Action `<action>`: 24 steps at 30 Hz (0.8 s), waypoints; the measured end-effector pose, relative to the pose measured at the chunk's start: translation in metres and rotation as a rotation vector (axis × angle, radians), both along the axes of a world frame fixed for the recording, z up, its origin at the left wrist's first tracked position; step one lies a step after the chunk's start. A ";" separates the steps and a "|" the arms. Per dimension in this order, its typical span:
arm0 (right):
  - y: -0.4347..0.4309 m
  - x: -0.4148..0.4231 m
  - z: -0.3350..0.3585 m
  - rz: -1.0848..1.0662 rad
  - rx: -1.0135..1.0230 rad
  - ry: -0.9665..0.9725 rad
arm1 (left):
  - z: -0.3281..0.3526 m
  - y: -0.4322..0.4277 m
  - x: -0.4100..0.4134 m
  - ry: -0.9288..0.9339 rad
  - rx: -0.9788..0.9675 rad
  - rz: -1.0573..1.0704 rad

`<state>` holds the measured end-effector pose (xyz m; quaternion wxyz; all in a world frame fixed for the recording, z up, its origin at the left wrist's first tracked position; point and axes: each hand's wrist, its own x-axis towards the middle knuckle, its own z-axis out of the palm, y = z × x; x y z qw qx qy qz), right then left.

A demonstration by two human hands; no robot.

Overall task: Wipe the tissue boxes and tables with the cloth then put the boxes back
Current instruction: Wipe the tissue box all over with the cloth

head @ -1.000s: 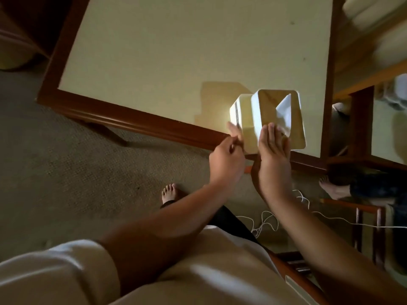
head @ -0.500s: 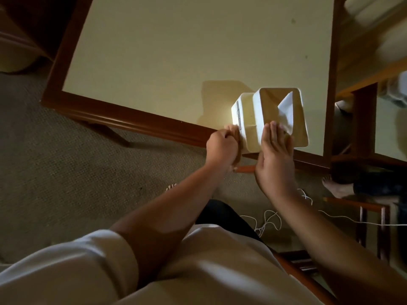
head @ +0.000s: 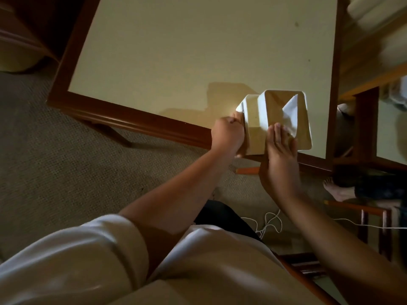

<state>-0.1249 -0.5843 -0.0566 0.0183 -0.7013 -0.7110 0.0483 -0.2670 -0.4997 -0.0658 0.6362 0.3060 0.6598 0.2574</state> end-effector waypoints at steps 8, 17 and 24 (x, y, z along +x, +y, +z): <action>0.000 0.000 0.006 -0.011 -0.052 0.052 | 0.000 0.018 -0.001 -0.073 -0.023 0.073; 0.000 -0.003 0.008 -0.016 -0.055 0.077 | 0.002 0.023 0.000 -0.139 -0.031 0.112; 0.002 -0.007 0.001 -0.033 -0.027 0.034 | 0.011 -0.001 0.008 -0.110 0.113 0.069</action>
